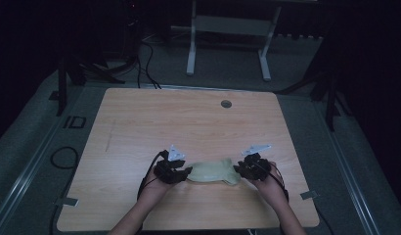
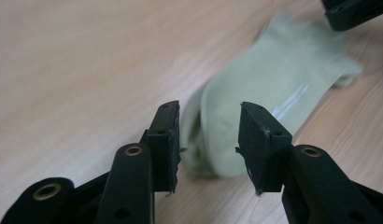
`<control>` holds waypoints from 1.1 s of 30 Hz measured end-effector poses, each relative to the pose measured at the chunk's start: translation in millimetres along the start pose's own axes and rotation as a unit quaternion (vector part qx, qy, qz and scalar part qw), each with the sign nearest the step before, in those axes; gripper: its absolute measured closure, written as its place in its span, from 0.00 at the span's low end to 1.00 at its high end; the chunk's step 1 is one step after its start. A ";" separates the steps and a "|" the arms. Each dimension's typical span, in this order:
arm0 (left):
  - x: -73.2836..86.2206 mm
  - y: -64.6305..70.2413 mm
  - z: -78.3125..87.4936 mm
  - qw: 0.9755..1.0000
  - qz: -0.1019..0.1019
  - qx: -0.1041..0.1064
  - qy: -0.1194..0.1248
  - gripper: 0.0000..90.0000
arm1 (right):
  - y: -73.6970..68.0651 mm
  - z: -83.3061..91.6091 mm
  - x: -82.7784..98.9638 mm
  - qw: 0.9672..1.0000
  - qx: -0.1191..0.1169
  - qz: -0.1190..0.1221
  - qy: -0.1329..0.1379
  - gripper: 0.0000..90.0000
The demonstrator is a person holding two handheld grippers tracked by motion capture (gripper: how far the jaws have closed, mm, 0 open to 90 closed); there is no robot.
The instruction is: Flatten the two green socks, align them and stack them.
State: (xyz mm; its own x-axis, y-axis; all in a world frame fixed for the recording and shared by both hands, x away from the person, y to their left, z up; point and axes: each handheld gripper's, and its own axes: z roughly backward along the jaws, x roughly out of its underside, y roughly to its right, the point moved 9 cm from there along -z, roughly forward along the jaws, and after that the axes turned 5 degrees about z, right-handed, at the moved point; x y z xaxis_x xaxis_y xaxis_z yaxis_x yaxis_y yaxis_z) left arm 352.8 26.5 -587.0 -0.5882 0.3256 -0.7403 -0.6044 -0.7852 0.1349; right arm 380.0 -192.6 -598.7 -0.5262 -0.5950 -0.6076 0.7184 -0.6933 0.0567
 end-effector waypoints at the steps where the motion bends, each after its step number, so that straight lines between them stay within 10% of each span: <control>1: -3.3 2.3 2.6 1.000 -0.012 0.001 0.005 0.67 | -0.4 4.7 -4.1 1.000 0.002 -0.001 0.009 0.81; 5: -6.0 17.1 -0.9 0.998 -0.056 0.016 -0.012 0.98 | -9.4 14.6 -16.6 1.000 -0.004 0.010 0.028 0.96; 20: 17.4 -1.0 -32.1 0.993 -0.108 -0.002 -0.050 0.99 | -10.5 -18.3 2.8 1.000 -0.001 0.023 -0.016 0.92; 33: 23.4 3.0 -35.9 0.995 -0.083 0.027 -0.050 0.56 | -23.9 -19.1 8.0 0.997 -0.014 0.072 -0.004 0.62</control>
State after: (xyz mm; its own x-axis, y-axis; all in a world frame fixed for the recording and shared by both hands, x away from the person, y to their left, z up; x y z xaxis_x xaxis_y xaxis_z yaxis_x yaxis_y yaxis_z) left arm 356.6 12.9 -627.5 -0.5266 0.5012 -0.6867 -0.7238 -0.6880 0.0530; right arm 367.3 -173.1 -620.0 -0.4207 -0.6905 -0.5884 0.7990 -0.5892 0.1201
